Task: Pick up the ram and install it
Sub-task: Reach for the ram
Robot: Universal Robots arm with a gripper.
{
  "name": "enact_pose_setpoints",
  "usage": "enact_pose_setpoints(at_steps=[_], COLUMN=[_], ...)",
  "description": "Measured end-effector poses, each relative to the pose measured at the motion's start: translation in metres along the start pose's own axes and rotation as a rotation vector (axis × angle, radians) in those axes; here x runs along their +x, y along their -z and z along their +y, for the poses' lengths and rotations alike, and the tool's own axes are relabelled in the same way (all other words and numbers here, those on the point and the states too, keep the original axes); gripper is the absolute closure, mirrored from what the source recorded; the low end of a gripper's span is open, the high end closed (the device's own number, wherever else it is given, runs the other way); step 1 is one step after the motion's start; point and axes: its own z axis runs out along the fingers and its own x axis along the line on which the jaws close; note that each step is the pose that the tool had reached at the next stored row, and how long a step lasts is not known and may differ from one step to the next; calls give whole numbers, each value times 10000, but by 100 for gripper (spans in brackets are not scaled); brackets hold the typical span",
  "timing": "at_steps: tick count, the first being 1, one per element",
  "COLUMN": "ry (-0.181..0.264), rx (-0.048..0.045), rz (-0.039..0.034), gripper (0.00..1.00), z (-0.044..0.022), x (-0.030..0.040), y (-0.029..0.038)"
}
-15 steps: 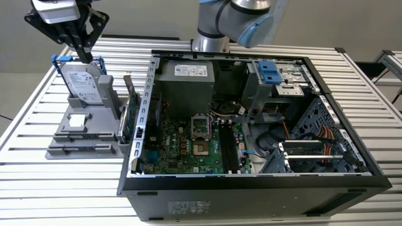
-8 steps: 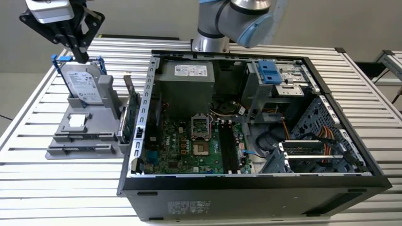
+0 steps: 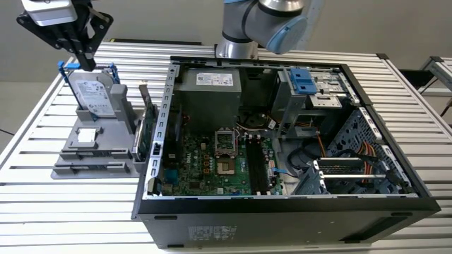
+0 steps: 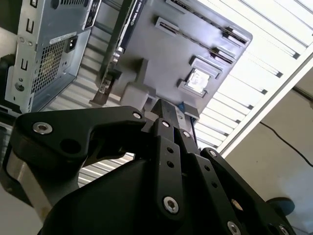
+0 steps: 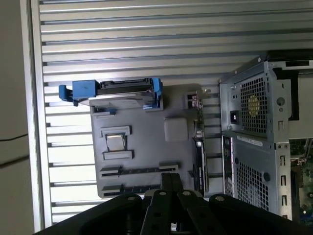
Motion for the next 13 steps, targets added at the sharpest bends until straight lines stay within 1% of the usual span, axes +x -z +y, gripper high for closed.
enact_pose_setpoints(at_steps=[13], ry=[0], rx=[0], rz=[0], gripper=[100], z=[-7], x=[105], y=[3])
